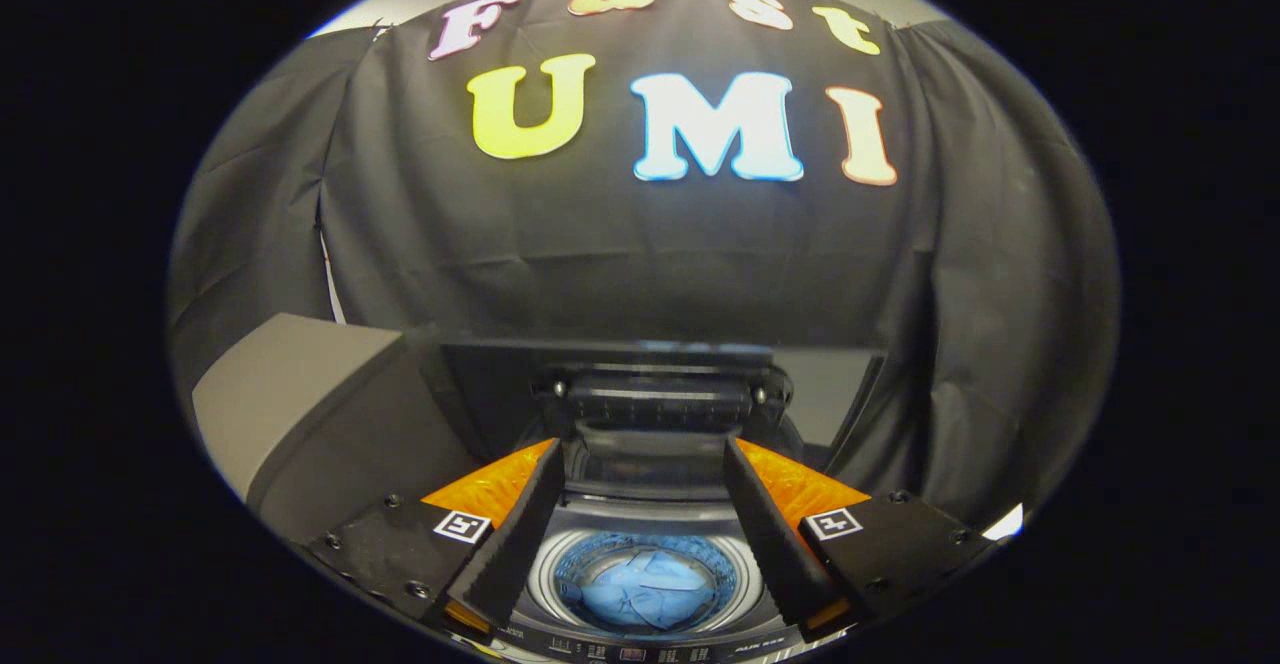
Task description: Put the clothes into the washing machine and then close the washing machine lid.
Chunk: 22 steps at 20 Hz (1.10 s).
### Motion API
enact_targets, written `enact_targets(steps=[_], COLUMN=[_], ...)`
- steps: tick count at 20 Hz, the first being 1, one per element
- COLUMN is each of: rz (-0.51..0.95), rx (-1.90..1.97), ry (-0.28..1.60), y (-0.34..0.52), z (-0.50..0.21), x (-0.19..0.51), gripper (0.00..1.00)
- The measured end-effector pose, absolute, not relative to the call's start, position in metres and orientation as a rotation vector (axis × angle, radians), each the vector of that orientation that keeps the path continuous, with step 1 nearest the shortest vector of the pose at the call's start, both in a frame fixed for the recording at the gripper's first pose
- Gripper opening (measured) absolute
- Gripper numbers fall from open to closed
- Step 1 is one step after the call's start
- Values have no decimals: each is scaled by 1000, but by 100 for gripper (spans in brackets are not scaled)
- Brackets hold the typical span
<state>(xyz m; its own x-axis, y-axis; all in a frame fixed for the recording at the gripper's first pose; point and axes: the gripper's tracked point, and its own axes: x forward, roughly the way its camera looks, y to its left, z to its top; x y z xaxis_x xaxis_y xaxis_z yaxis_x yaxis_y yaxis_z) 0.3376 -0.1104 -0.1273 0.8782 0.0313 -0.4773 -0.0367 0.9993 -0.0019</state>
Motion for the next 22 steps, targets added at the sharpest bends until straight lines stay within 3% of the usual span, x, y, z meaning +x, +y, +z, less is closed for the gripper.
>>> enact_targets(steps=[10, 22], rz=[55, 7], rx=[-15, 10], ry=[450, 590], y=[-87, -88], z=[-89, -135], x=[400, 481], gripper=[98, 99])
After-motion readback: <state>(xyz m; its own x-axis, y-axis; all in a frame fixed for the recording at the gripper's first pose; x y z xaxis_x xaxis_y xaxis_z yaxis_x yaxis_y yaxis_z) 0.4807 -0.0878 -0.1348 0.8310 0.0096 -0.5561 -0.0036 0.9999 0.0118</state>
